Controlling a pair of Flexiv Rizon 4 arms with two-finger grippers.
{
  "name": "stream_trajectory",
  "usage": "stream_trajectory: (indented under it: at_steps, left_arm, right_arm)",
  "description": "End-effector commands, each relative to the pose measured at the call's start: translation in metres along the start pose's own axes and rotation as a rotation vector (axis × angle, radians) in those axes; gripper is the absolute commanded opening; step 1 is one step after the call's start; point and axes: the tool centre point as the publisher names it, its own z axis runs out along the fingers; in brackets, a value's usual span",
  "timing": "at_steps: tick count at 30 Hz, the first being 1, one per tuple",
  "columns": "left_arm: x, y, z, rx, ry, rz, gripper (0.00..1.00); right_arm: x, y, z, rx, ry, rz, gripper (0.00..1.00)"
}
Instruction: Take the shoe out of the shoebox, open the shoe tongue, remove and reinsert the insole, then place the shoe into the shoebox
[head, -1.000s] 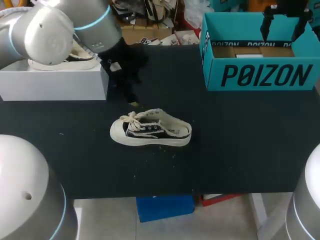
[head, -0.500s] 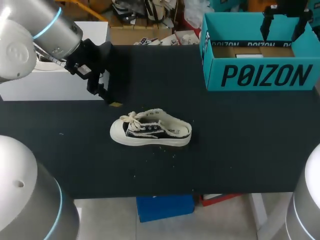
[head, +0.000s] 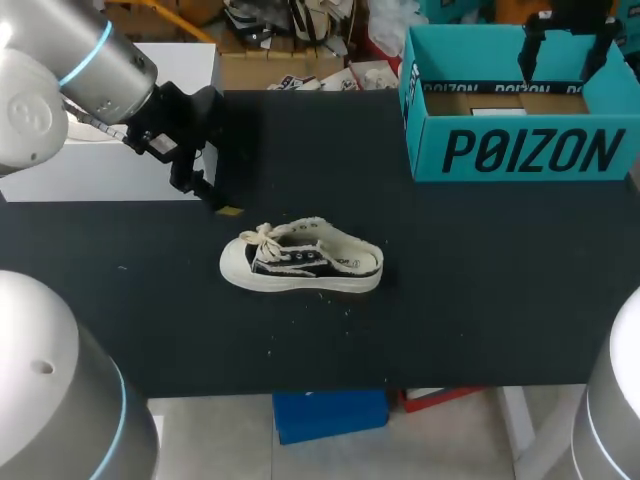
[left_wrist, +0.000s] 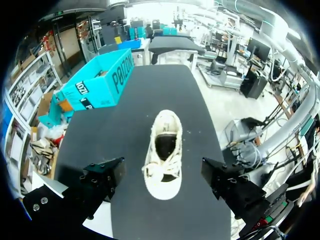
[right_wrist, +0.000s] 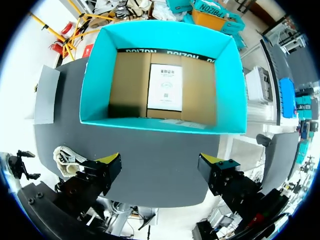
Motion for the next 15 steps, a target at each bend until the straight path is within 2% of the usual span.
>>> stream_trajectory:
  at_steps: [1,3,15]
  left_arm:
    - [0.0,0.001,0.001,0.001,-0.001,0.002,1.0]
    - [0.0,0.001,0.001,0.001,-0.001,0.002,1.0]
    - [0.0,0.001,0.001,0.001,-0.001,0.002,1.0]
  right_arm:
    - [0.052,-0.059,-0.011,-0.185,-0.161,-0.502,1.0]
    - [0.068,-0.096,-0.012,-0.182,-0.188,-0.768,1.0]
    - [0.068,-0.096,-0.012,-0.182,-0.188,-0.768,1.0]
